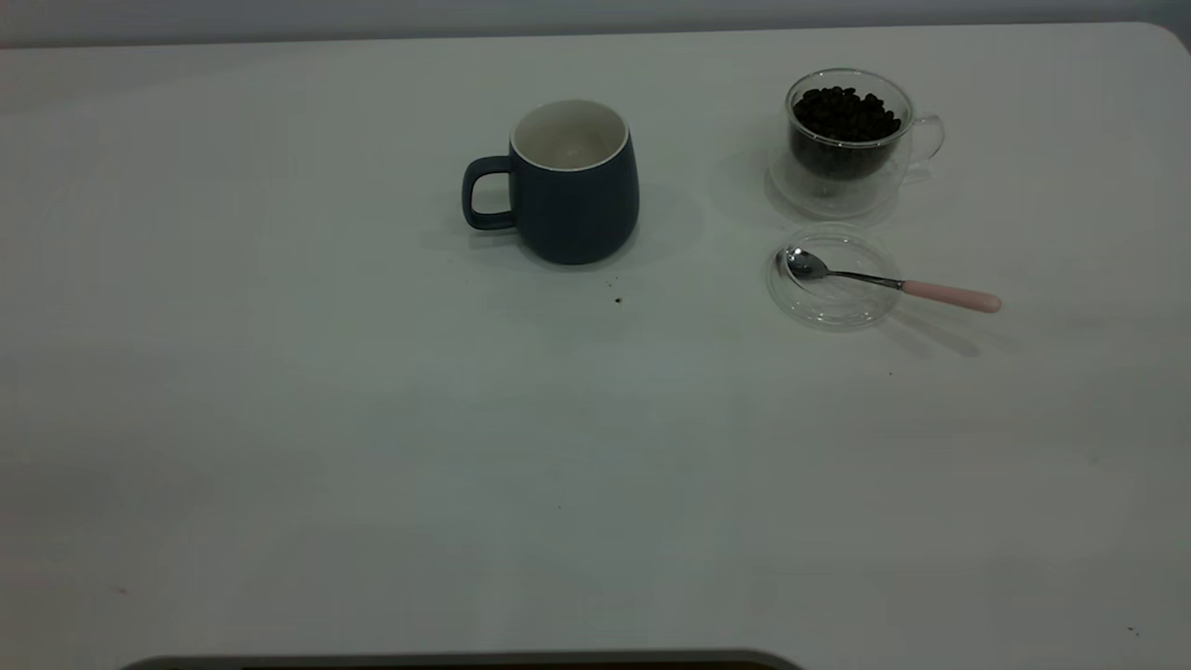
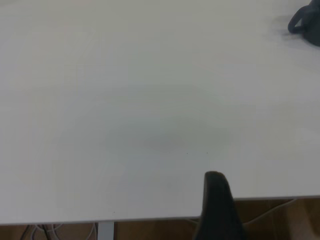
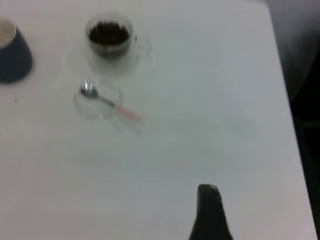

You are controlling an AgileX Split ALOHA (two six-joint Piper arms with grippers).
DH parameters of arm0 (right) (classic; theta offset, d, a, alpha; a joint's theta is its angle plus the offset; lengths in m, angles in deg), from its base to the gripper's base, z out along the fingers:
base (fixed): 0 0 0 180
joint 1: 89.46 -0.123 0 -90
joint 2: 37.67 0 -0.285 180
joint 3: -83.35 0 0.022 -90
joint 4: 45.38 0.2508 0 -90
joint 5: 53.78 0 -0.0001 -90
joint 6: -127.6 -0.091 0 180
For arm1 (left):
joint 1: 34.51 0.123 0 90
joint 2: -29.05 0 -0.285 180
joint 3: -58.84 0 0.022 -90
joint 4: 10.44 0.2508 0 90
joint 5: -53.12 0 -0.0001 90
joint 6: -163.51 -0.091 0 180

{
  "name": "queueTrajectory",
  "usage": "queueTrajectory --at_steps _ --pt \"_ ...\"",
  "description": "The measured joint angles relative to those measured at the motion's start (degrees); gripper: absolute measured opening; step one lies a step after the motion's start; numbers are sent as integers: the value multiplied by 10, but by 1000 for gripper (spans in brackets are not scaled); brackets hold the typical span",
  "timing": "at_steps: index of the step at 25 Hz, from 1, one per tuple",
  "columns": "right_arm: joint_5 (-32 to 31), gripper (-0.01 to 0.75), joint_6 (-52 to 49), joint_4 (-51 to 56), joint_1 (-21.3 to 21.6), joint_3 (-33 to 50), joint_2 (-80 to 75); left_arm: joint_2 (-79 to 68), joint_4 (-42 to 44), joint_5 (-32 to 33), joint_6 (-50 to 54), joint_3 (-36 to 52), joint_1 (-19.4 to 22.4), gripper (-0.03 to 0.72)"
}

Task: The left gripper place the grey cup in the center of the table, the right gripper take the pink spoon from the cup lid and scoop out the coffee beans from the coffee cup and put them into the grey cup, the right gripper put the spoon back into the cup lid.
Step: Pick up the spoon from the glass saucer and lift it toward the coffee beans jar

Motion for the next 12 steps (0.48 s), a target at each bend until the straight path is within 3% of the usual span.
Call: queueTrajectory --at_steps 6,12 --pt "73 581 -69 -1 0 -43 -140 0 0 0 0 0 0 565" --pt "200 581 -76 28 0 -47 -365 0 0 0 0 0 0 565"
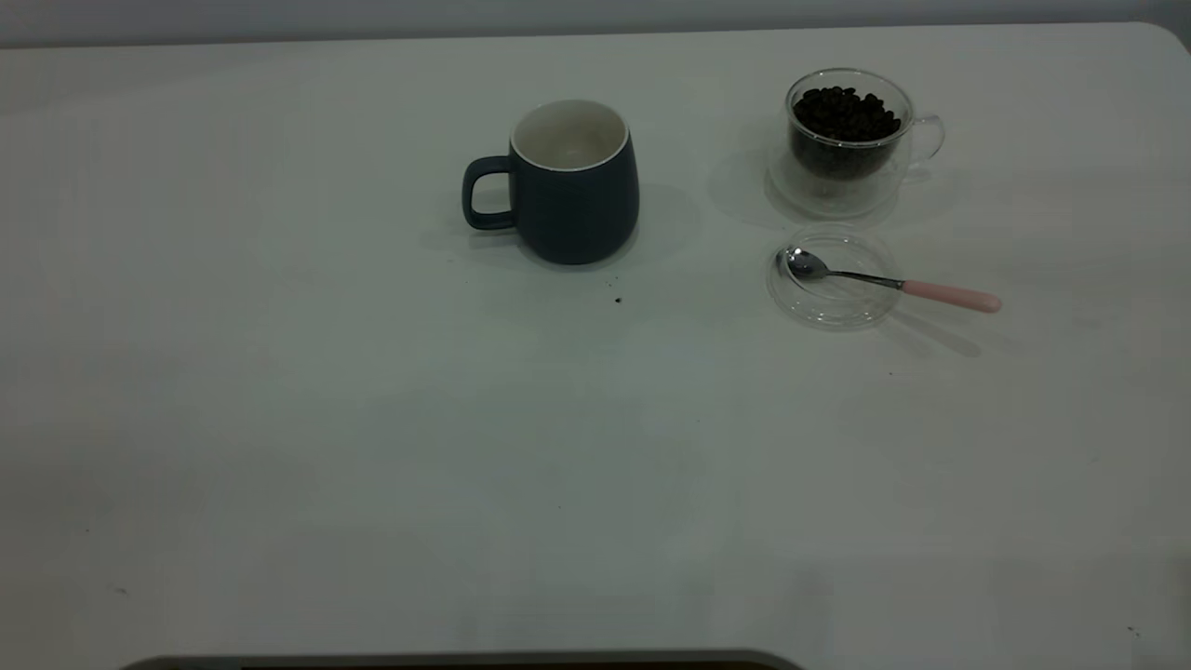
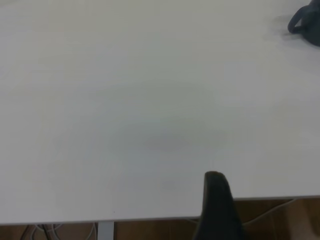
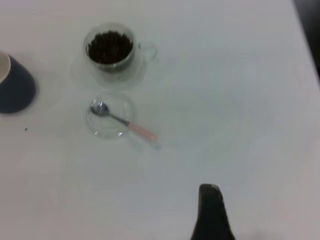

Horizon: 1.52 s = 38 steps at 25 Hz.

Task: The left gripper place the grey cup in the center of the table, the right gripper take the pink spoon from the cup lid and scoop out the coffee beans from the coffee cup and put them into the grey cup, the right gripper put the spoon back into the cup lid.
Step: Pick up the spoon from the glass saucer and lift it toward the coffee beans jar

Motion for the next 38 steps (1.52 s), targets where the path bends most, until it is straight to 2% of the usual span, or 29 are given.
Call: queueTrajectory --at_steps 6,14,18,21,25,29,32,38 --pt "94 581 -1 35 0 -10 -231 0 0 0 0 0 0 565" --pt "125 581 41 127 0 -89 -433 0 0 0 0 0 0 565" --pt "108 581 78 191 9 -152 -506 0 0 0 0 0 0 565" --pt "70 581 106 251 41 -189 -557 0 0 0 0 0 0 565" --pt "14 581 161 344 96 -196 -616 0 0 0 0 0 0 565" --pt "-28 581 241 432 121 -197 -673 0 0 0 0 0 0 565" --pt "-21 581 310 511 123 -186 -709 0 0 0 0 0 0 565" --pt "33 581 493 716 126 -107 -767 0 0 0 0 0 0 565"
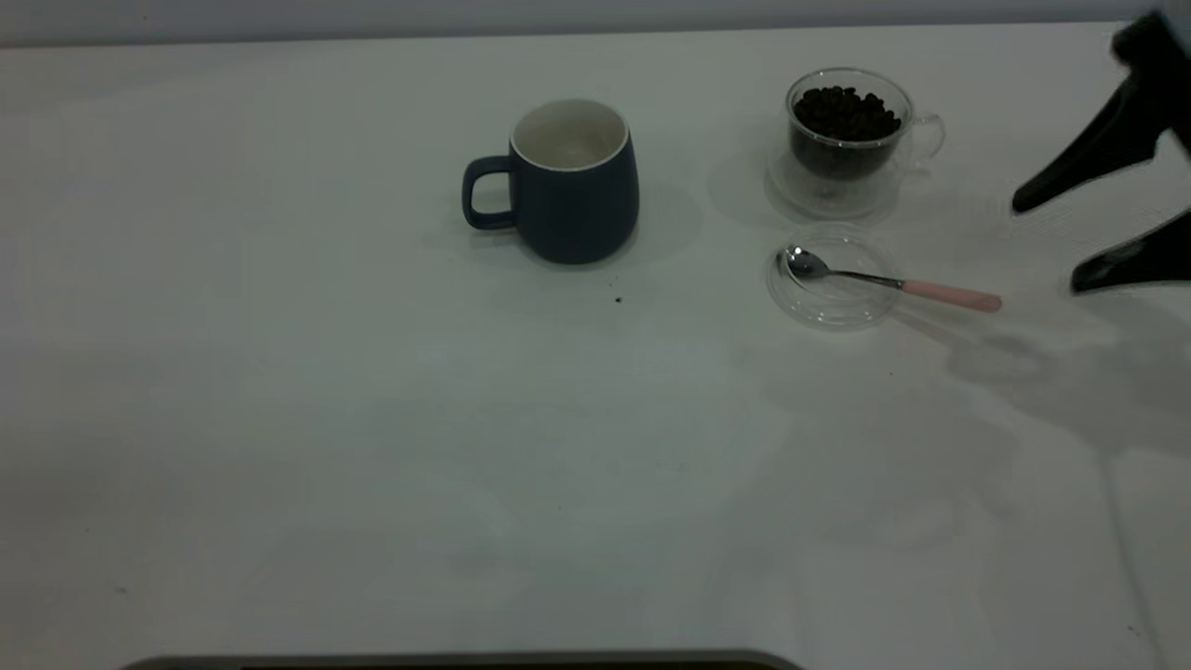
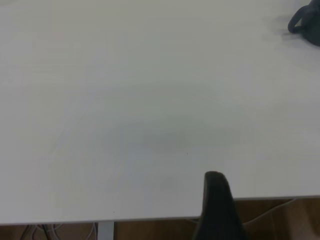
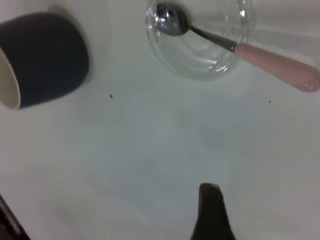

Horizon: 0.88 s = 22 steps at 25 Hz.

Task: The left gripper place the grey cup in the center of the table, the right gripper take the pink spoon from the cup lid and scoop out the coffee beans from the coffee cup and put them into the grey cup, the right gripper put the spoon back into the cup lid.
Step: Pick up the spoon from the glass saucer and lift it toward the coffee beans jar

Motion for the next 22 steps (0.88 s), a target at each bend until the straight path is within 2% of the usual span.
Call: queueTrajectory --at_steps 5,7,14,22 --pt "4 568 198 211 7 53 -35 0 0 0 0 0 0 565" --pt "-8 555 248 258 13 65 -52 0 0 0 0 0 0 565" --pt "-55 523 300 285 26 66 -118 0 0 0 0 0 0 565" --pt "-118 521 342 286 26 41 -175 0 0 0 0 0 0 565"
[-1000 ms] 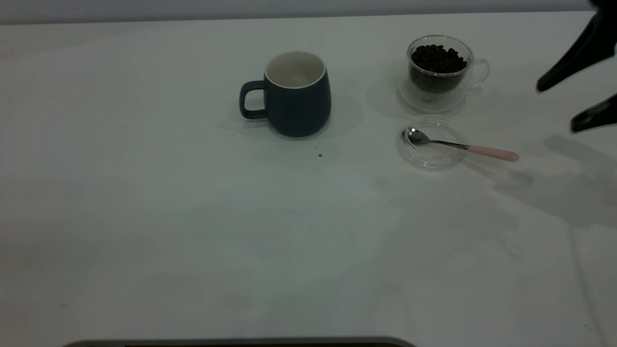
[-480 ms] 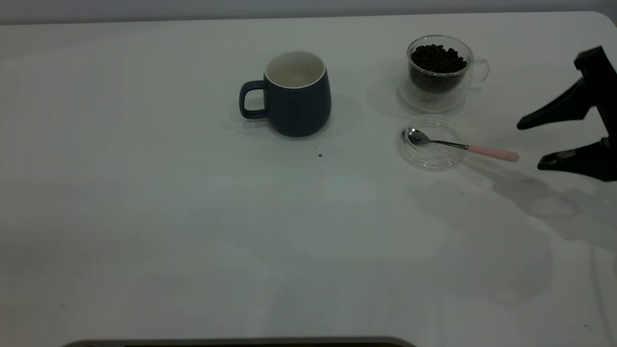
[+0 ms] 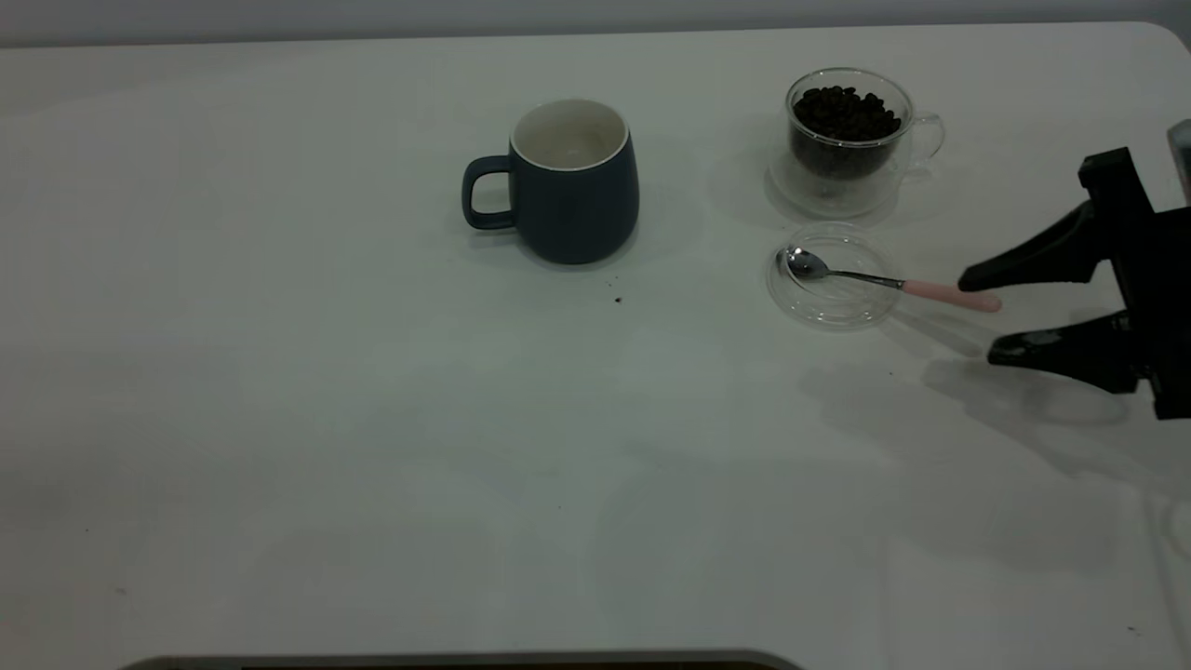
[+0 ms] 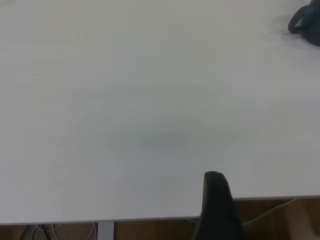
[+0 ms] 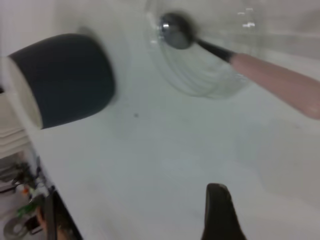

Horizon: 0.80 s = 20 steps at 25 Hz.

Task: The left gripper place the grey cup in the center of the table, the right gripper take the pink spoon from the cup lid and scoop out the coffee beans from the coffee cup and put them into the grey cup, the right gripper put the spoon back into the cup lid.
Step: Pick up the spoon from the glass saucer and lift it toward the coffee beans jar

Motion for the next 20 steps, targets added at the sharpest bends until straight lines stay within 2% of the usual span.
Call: queueTrajectory --at_steps 20 --pt "-55 519 42 0 0 -75 -86 0 0 0 0 0 0 565"
